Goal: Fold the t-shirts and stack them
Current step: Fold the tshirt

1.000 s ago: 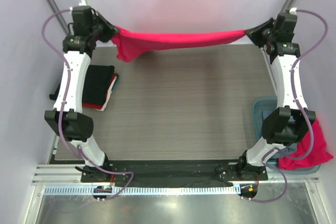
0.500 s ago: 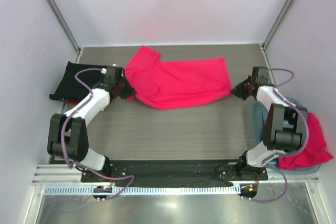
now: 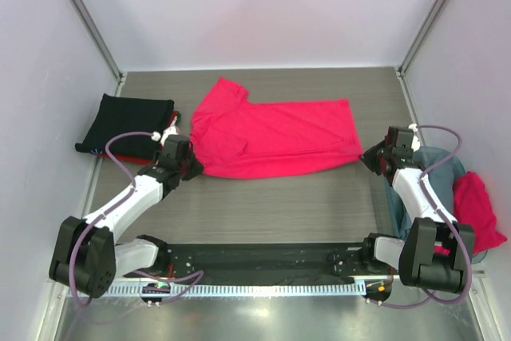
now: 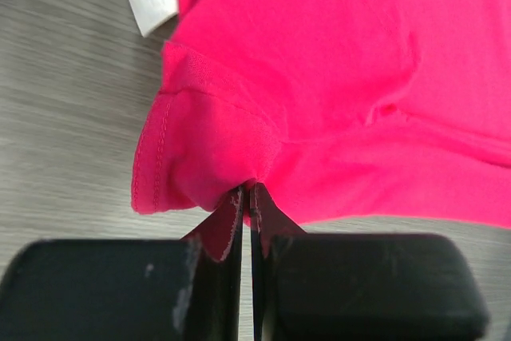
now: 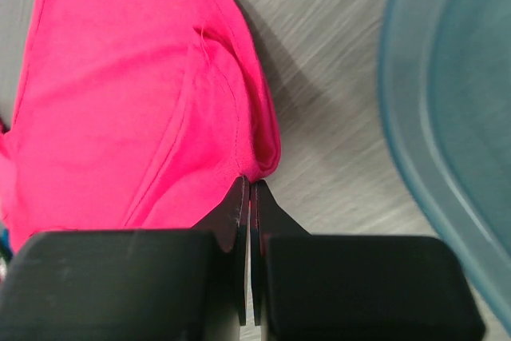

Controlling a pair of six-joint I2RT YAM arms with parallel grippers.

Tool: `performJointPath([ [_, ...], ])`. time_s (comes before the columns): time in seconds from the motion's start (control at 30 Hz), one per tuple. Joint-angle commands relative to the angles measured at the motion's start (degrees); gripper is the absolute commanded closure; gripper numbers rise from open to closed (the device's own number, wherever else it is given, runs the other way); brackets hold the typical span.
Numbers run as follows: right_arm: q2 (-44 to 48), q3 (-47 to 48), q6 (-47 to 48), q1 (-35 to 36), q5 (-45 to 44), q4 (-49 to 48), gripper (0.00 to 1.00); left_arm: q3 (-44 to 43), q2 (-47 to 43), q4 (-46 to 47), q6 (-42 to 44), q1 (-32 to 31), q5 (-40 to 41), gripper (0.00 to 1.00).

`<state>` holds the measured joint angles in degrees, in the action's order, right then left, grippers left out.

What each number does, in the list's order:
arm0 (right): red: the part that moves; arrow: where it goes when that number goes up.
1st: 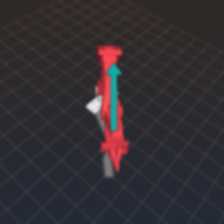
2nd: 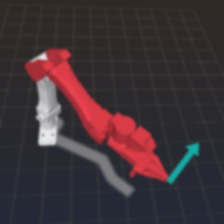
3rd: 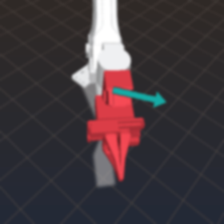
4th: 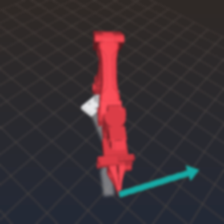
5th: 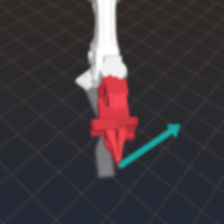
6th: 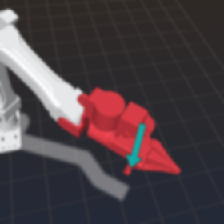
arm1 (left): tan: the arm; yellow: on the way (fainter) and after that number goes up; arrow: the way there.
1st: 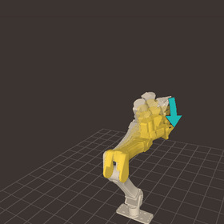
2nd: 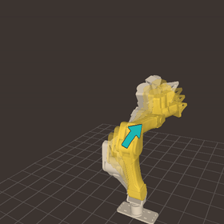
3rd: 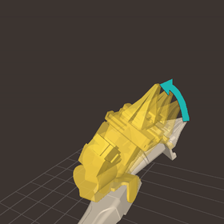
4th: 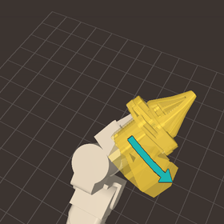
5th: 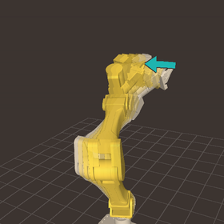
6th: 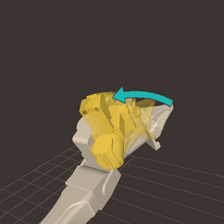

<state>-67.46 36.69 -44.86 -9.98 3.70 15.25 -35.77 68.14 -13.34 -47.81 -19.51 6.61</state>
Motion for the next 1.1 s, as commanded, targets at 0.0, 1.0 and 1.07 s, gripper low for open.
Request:
performJointPath([
  [0.0, 3.48, 0.67, 2.5, -0.39, -6.34, 1.63, 0.99, 0.61, -3.19, 1.04, 0.43, -0.09, 4.28, 0.98],
  [1.0, 1.98, 2.78, 3.73, -3.38, -8.28, 5.59, 0.99, 7.47, -14.43, -7.66, -3.87, 3.42, 10.96, 0.24],
  [1.07, 2.24, 2.95, 4.08, -3.47, -8.45, 5.93, 0.99, 7.12, -15.4, -7.31, -3.26, 4.47, 10.53, 0.24],
])
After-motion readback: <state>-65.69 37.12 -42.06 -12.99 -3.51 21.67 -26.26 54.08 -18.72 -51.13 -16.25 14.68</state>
